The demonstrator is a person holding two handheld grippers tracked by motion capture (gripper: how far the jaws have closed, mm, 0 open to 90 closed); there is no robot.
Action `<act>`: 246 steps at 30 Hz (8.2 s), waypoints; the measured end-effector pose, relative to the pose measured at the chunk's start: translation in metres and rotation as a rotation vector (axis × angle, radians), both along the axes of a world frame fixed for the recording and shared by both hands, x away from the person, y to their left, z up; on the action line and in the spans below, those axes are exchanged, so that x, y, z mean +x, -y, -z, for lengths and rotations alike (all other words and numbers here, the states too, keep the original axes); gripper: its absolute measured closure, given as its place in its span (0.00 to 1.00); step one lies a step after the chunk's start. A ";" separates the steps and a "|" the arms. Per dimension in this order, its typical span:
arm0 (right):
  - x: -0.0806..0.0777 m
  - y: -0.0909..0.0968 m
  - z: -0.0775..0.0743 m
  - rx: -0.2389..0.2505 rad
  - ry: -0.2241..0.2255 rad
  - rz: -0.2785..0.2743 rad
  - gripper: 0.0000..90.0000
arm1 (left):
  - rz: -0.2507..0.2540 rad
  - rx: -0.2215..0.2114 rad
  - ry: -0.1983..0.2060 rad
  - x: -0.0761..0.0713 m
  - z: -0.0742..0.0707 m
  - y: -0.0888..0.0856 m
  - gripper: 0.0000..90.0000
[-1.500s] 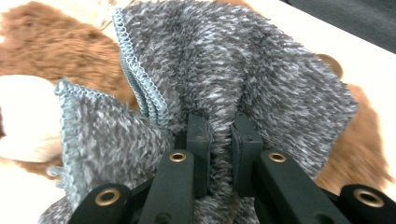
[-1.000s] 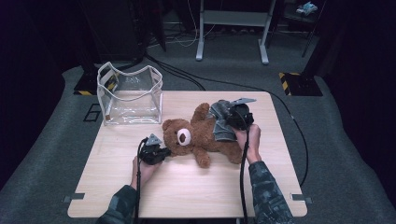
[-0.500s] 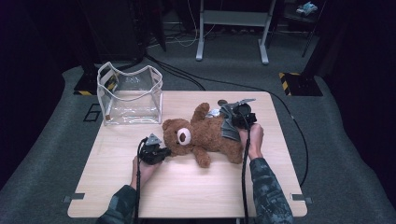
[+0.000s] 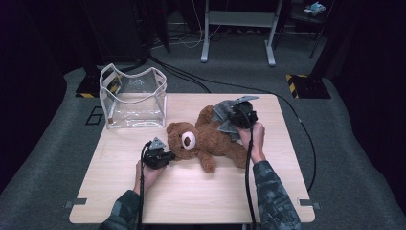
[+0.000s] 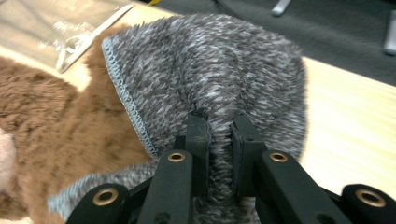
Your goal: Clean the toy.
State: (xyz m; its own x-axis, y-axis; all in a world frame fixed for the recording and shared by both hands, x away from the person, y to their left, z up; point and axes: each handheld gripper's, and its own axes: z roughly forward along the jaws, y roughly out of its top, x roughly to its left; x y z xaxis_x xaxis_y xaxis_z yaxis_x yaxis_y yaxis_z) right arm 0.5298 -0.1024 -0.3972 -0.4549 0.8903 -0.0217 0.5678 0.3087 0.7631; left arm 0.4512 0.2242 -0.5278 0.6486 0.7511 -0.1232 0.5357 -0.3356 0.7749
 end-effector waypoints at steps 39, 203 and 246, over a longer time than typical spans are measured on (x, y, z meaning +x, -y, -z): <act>-0.008 0.066 0.038 0.024 -0.090 0.138 0.90 | 0.007 0.010 0.007 0.001 0.000 0.000 0.91; -0.102 -0.030 0.050 -0.143 -0.127 -0.293 0.90 | 0.010 -0.046 -0.040 0.008 0.001 -0.009 0.90; -0.046 -0.138 -0.004 -0.024 -0.006 -0.351 0.89 | 0.011 -0.067 -0.055 0.015 0.001 0.000 0.90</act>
